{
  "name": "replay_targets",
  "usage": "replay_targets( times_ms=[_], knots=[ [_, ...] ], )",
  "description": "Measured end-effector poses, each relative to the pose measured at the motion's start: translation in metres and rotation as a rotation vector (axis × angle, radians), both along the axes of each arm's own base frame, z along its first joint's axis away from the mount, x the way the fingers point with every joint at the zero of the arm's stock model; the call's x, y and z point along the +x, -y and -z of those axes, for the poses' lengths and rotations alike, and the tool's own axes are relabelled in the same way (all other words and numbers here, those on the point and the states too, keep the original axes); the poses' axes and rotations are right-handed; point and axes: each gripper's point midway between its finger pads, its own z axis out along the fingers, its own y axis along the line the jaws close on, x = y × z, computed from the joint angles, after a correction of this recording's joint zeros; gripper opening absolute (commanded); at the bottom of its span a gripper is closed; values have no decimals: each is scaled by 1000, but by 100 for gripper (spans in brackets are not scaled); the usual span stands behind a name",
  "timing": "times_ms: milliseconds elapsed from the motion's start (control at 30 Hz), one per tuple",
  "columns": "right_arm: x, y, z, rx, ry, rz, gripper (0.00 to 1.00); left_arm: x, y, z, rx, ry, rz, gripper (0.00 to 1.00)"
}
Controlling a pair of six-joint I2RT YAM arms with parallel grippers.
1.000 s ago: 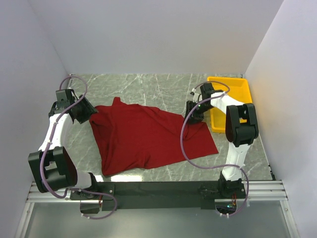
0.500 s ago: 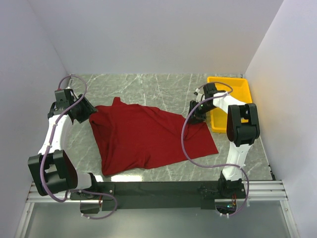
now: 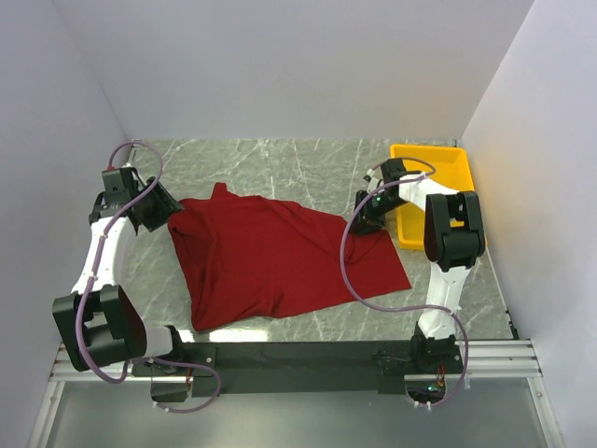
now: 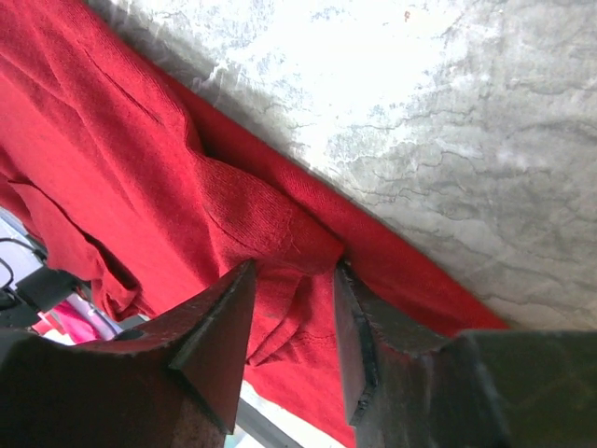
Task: Fold and stack the t-shirts
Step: Flatten the tshirt out
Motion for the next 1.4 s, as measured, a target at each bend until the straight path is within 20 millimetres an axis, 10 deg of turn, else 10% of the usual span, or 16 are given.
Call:
replay_targets(
  times_ms=[467, 1033, 1400],
  knots=[
    [5, -3, -2, 22, 19, 4, 0, 0, 0, -1, 0, 3, 0, 58],
    [23, 2, -45, 51, 196, -5, 0, -1, 1, -2, 0, 6, 2, 58],
    [-6, -31, -42, 71, 201, -211, 9, -1, 2, -2, -6, 9, 7, 59]
  ],
)
